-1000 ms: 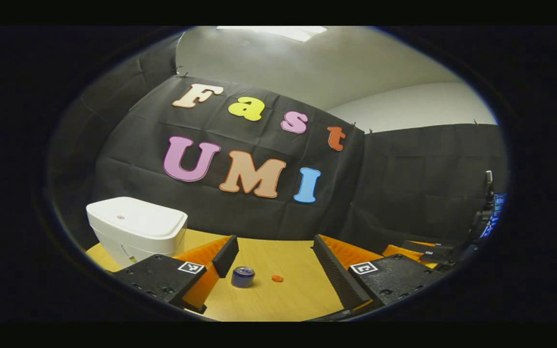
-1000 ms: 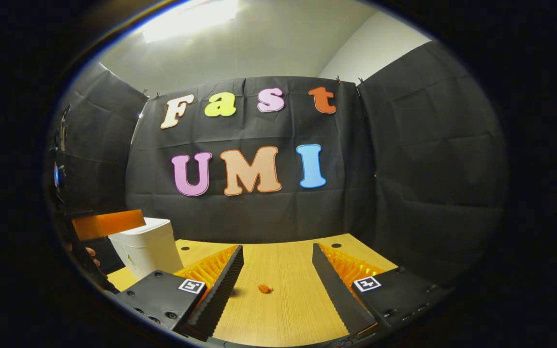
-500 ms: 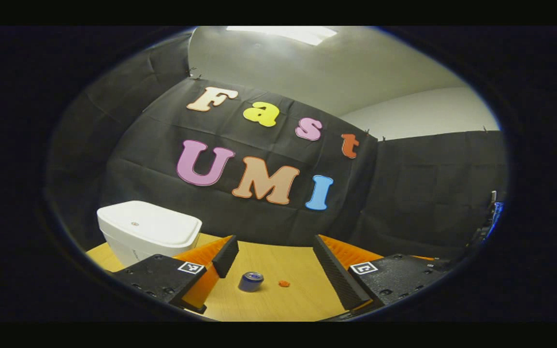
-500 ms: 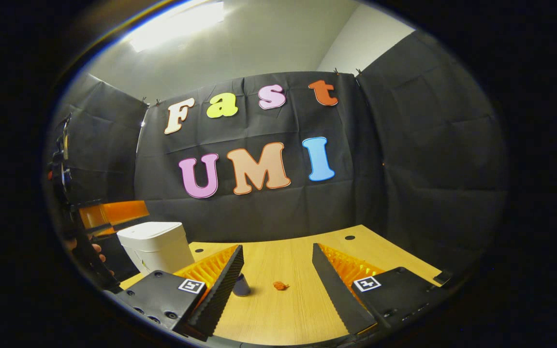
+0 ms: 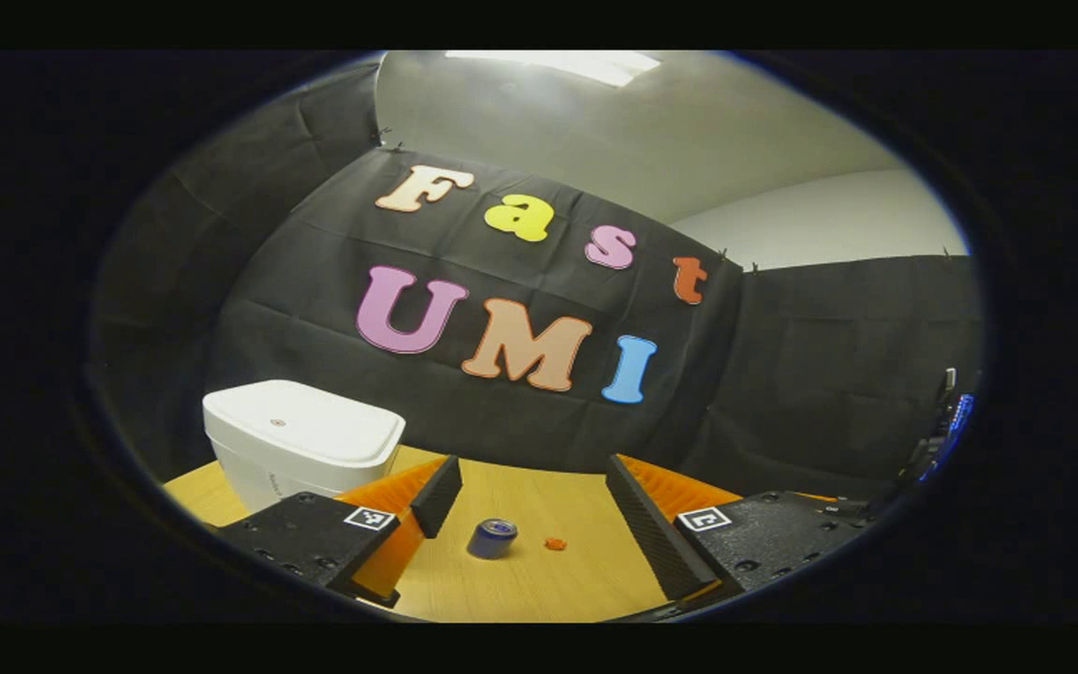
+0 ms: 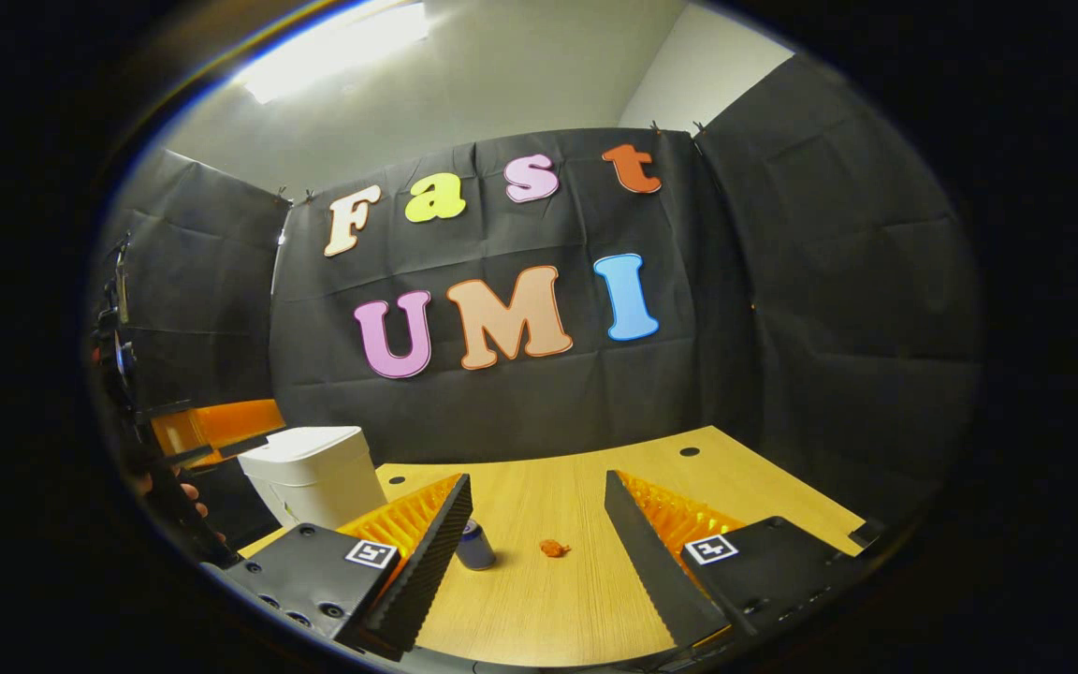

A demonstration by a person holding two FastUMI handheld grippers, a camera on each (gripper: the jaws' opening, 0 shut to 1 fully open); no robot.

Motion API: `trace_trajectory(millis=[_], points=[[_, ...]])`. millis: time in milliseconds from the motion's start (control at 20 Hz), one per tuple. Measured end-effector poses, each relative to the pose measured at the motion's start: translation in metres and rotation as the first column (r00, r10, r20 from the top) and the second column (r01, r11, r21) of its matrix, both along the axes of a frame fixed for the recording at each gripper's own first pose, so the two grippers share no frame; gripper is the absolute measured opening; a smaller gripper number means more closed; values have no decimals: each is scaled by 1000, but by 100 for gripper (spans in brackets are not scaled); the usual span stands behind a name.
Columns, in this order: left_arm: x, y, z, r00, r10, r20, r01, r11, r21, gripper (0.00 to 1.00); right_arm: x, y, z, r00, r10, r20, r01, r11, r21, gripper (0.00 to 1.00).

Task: Press the lid of the desktop garbage bin to open it, pick up the crumpled paper on the desktop and throw it into the bin, then pick up the pop can on the desktop and drop it into the bin, and finally close the garbage bin lid.

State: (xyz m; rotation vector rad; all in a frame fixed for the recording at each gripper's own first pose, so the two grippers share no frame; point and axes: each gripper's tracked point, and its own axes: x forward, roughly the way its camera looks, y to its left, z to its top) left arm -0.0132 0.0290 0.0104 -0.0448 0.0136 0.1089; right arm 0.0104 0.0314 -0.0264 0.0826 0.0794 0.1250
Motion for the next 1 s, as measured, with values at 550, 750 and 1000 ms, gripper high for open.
trace_trajectory(millis=[550,750,1000], points=[[0,32,11,996,86,18,-87,994,63,92,1,-2,0,1000,1,-1,-1,1000,15,95],[2,54,30,993,112,49,-118,982,150,77,3,1,1,1000,6,2,-6,999,34,95],[7,121,44,969,243,35,-245,944,220,12,1,12,0,999,41,2,-41,999,20,95]])
